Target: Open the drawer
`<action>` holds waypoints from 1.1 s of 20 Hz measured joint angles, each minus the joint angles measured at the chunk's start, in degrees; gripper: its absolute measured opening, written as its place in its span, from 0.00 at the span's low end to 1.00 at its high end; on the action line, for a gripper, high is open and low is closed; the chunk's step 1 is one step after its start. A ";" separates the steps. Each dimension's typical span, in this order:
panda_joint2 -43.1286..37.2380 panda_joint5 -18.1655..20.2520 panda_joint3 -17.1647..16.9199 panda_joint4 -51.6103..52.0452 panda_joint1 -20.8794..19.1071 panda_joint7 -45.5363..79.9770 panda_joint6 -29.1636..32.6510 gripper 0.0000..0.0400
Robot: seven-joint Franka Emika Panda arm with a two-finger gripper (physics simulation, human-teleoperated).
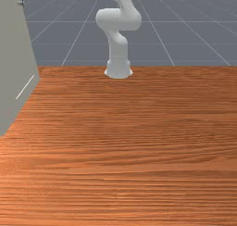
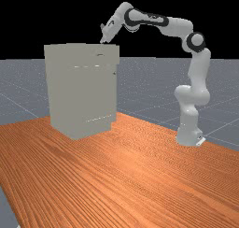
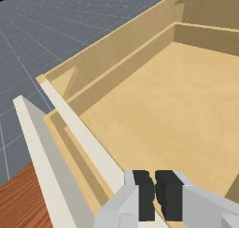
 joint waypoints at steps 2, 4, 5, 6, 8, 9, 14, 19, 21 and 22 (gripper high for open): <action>-0.79 -0.03 0.51 -0.76 -0.29 0.96 0.35 0.04; -2.51 -0.33 1.40 -2.01 -0.36 1.46 0.36 0.03; -3.32 -0.50 2.00 -2.59 -0.23 1.63 0.25 0.03; -3.74 -0.61 2.55 -3.05 0.02 1.75 0.15 0.03; -3.98 -0.71 3.10 -3.73 0.32 1.84 0.25 0.02; -3.78 -0.82 3.17 -4.04 0.33 1.81 0.79 0.01; -3.64 -0.45 2.81 -4.27 -0.48 0.92 3.35 0.00; -5.88 0.35 6.61 -10.22 0.30 -0.09 10.15 0.00; -8.24 0.33 8.27 -12.77 0.85 -0.31 10.96 0.03; -9.46 0.41 9.17 -14.23 1.37 -0.14 11.43 0.01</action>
